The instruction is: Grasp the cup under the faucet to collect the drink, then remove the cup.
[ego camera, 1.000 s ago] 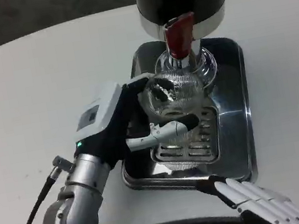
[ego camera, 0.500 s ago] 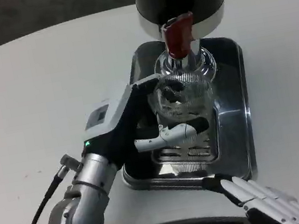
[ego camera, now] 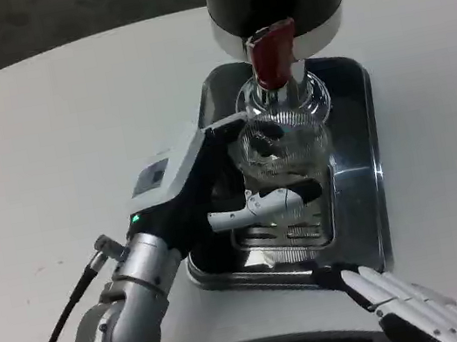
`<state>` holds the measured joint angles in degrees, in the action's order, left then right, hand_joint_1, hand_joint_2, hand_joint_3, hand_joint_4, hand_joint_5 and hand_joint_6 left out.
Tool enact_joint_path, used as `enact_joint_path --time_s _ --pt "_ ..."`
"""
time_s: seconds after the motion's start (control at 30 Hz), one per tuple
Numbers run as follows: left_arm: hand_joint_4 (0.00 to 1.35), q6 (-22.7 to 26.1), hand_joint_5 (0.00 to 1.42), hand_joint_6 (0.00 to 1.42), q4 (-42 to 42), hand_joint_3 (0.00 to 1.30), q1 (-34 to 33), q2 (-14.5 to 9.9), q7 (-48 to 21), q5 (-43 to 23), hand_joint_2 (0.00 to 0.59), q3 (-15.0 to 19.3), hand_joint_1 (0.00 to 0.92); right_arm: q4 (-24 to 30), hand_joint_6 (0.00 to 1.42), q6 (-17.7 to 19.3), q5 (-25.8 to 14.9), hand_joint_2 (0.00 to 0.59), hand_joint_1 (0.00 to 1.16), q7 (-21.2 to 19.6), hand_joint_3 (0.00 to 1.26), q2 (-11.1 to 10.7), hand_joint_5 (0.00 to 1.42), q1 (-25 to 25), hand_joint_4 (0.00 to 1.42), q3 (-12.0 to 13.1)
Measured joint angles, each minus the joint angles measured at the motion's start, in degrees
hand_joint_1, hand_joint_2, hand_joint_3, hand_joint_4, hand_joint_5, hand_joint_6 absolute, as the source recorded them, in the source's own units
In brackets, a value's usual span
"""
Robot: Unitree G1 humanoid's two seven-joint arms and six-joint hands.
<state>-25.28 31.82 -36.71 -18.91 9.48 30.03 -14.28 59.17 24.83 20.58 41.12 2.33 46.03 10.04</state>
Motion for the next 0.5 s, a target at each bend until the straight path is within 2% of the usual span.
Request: enact_joint_path --time_s 0.2,0.23,0.27,0.33,0.4,0.5 --pt "0.59 0.77 0.75 0.9 -1.08 0.57 0.18 -0.07 0.24 0.21 0.057 -0.04 0.791 0.0 0.0 -0.13 -0.37 0.487 0.74 -0.4 0.05 -0.26 0.0 0.25 0.0 -0.05" --pt "0.51 0.84 0.69 0.84 -1.4 0.52 0.23 -0.13 0.26 0.34 0.056 -0.04 0.773 0.0 0.0 -0.13 -0.45 0.487 0.74 -0.6 0.05 -0.29 0.0 0.33 0.0 -0.03" --pt "0.46 0.88 0.66 0.77 -1.63 0.48 0.36 -0.15 0.27 0.62 0.068 -0.05 0.701 0.0 0.0 -0.12 -0.52 0.487 0.75 -0.93 0.05 -0.34 0.0 0.37 0.0 -0.01" --pt "0.4 0.89 0.67 0.68 -1.92 0.37 0.53 -0.19 0.26 1.0 0.088 -0.07 0.423 0.0 0.0 -0.1 -0.76 0.488 0.75 -1.25 0.05 -0.37 0.0 0.46 0.0 0.0" --pt "0.3 0.89 0.6 0.61 -2.08 0.31 0.75 -0.29 0.26 1.63 0.075 -0.15 0.356 0.0 0.0 -0.08 -0.77 0.488 0.75 -1.52 0.05 -0.45 0.0 0.83 0.0 0.03" --pt "0.19 0.88 0.45 0.44 -2.44 0.26 1.2 -0.34 0.26 1.77 0.053 -0.15 0.335 0.0 0.0 -0.08 -0.77 0.488 0.75 -1.64 0.06 -0.61 0.0 1.39 0.0 0.07"
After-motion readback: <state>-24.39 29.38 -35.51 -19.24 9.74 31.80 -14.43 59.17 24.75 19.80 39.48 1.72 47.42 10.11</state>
